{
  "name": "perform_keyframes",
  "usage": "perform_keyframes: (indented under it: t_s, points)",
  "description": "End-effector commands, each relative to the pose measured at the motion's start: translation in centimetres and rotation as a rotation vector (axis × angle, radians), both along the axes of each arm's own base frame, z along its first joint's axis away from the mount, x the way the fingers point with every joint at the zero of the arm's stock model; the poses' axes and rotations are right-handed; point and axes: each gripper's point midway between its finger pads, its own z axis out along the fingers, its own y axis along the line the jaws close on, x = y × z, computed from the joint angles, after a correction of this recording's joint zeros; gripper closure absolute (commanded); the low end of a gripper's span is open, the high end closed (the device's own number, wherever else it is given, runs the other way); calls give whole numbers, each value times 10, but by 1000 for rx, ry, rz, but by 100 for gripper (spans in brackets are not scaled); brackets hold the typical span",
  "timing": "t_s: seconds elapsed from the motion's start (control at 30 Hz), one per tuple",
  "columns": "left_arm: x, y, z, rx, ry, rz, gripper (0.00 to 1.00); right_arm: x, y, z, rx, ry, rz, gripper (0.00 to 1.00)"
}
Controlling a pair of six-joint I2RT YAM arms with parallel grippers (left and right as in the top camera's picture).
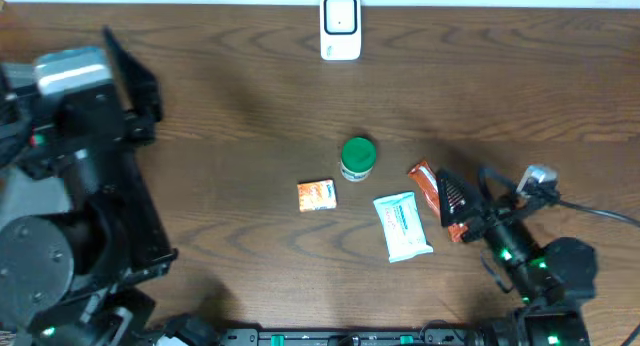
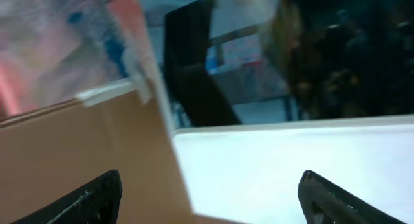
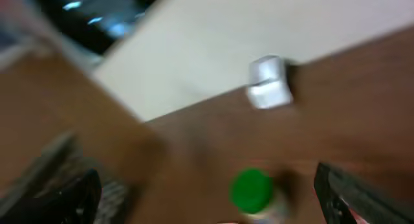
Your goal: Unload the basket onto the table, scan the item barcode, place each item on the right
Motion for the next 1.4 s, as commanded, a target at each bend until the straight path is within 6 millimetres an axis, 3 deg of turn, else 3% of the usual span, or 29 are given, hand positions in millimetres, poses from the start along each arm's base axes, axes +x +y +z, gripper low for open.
perform_keyframes:
  t_s: [0.0, 0.07, 0.1, 0.17, 0.2, 0.27, 0.33, 0.4, 0.53, 0.67, 0.77, 0.87, 0.93, 0.97, 1.37]
  points:
    - [-20, 33, -5, -50, -8, 54, 13, -28, 47, 21, 45, -10, 333, 1]
    - [-23, 36, -11, -37, 11, 27, 13, -27, 48, 19, 102, 36, 326, 1]
    - [-25, 39, -14, -47, 14, 22, 13, -27, 48, 18, 102, 42, 328, 6]
    - [-32, 47, -18, -95, -1, 17, 13, -27, 45, 7, 105, 97, 307, 35]
    - [-40, 51, -21, -127, -16, 1, 13, -21, 34, -19, 107, 213, 211, 68]
    - [-48, 56, -21, -155, -34, -6, 13, -18, 14, -57, 113, 384, 58, 99]
    - [-55, 58, -22, -171, -43, -11, 13, -17, 4, -83, 103, 487, -10, 99]
    - [-60, 60, -24, -181, -44, -22, 13, -10, 3, -95, 94, 519, -20, 99]
    - [-60, 54, -27, -172, -27, -62, 13, 22, 1, -107, 79, 520, -28, 99]
    - [-60, 56, -28, -171, -26, -56, 12, 44, 2, -144, 71, 614, -33, 99]
    - [-60, 56, -28, -171, -25, -56, 13, 60, 10, -165, 90, 642, 12, 99]
    - [-60, 56, -28, -171, -24, -56, 13, 75, 23, -172, 128, 609, 99, 99]
    - [-60, 56, -28, -171, -24, -55, 13, 83, 22, -184, 132, 611, 95, 99]
    - [-60, 56, -28, -171, -23, -55, 13, 82, 19, -198, 133, 650, 83, 99]
    - [-58, 55, -31, -171, -16, -55, 13, 54, 1, -294, 1, 891, 12, 99]
